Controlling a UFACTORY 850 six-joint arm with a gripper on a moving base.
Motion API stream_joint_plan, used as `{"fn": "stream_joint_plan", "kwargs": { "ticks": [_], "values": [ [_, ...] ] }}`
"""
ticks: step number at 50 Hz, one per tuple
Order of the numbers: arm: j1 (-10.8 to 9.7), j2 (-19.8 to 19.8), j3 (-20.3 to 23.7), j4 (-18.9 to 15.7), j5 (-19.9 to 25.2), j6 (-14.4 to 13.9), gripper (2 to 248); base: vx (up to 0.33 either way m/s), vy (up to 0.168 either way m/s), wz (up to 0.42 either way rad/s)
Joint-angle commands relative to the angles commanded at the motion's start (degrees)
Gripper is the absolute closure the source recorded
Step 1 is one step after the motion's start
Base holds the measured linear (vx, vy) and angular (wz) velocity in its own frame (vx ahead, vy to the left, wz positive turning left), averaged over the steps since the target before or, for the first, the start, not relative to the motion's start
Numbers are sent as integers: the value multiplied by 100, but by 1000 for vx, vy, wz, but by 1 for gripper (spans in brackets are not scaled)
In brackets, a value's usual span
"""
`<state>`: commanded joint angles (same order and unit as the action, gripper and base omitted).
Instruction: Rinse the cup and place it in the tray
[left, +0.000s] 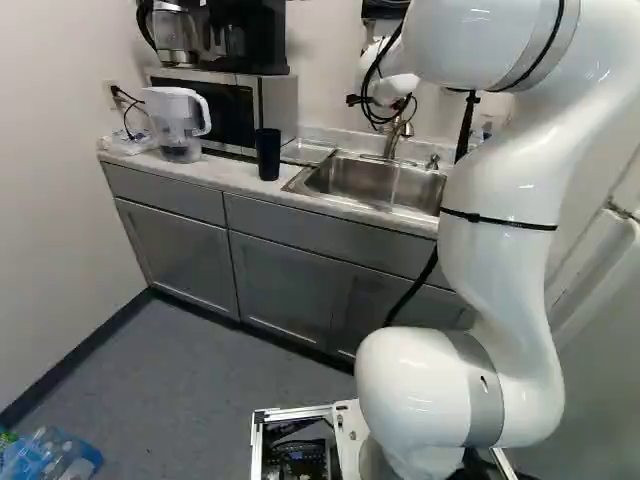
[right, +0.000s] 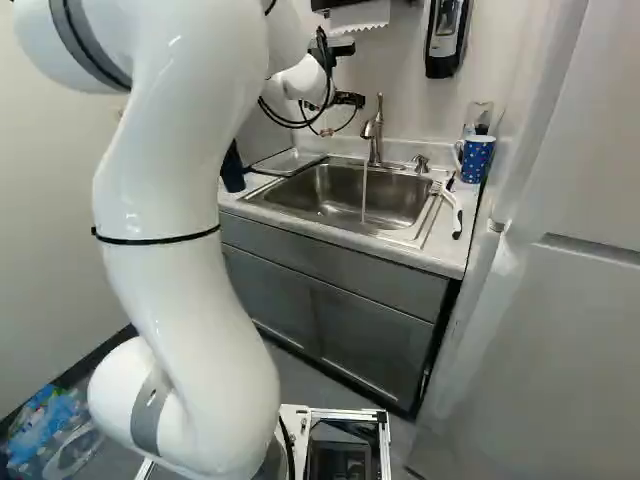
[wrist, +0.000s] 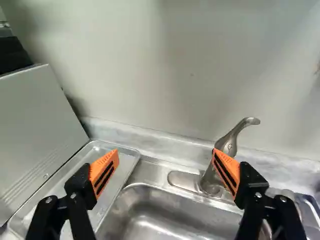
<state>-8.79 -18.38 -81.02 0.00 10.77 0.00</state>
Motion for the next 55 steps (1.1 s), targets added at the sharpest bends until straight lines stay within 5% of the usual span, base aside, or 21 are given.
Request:
{"fn": "stream_joint_plan", "kwargs": {
  "ticks": [25, 55],
  "values": [
    [242, 641, 727, 0, -416, 0, 3, 0, 0, 0],
    [292, 1341, 1483, 0, -1520, 0, 3, 0, 0, 0]
  ]
}}
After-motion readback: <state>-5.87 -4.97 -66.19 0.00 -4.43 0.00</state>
